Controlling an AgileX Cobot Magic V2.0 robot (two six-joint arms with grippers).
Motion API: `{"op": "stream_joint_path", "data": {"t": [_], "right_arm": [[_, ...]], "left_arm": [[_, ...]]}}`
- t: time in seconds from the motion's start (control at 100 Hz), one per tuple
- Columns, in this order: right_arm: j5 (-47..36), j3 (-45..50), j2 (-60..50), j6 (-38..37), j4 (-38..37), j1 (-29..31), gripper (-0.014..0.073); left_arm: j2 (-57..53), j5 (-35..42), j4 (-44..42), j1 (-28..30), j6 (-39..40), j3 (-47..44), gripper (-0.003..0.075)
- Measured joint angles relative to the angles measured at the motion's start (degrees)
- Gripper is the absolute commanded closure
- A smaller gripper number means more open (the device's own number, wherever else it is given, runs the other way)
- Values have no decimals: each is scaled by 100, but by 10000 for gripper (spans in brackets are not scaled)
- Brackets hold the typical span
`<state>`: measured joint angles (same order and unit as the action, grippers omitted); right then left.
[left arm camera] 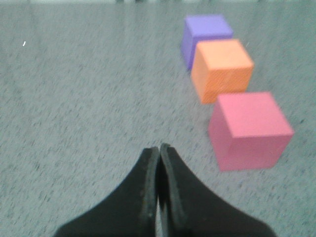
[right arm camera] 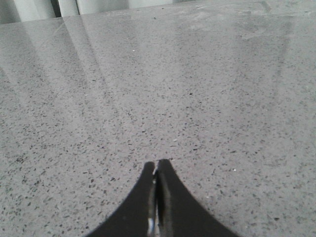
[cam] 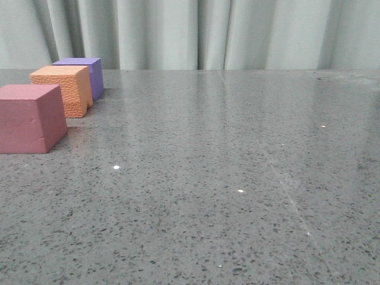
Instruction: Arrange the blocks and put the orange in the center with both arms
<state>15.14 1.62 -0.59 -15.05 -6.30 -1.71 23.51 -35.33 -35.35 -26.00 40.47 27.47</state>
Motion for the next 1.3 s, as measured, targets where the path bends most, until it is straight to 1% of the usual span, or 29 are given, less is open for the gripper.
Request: {"op": "stream_joint_path", "data": {"t": [0.06,0.13,0.25,0.37,0.42,0.49,0.61,0.72,0.83,0.88,0.98,1.03,1.3], "right_arm": [[0,0,0,0,0,0,713],[0,0,0,0,0,0,713],[0,0,0,0,0,0,713],[0,0,0,0,0,0,713],[0,0,0,0,0,0,713],[0,0,0,0,0,0,713],[0,0,0,0,0,0,713],[0,0,0,0,0,0,713],[0,0,0,0,0,0,713],[0,0,0,0,0,0,713],[0,0,0,0,0,0,713],[0,0,0,0,0,0,713],[0,0,0,0,0,0,713]], "left_arm": [[-129,223,72,91,-72,-106,739],[-310,445,326,259,-347,-255,739],[-643,846,1107,700,-1265,-611,739],[-965,1531,1897,1244,-2415,-1069,739],[-1081,1874,2168,1484,-2737,-1272,739],[-1221,2232,2370,1691,-2978,-1554,739],[-1373,2565,2468,1806,-3106,-1993,739],[-1408,2729,2492,1805,-3142,-2353,739],[-1422,3093,2500,1805,-3142,-2693,739],[-1447,3192,2500,1805,-3151,-2719,739],[-1543,3747,2530,1805,-3151,-2719,739],[-1597,3876,2554,1805,-3151,-2719,739],[-2106,3906,2629,1805,-3151,-2719,739]]}}
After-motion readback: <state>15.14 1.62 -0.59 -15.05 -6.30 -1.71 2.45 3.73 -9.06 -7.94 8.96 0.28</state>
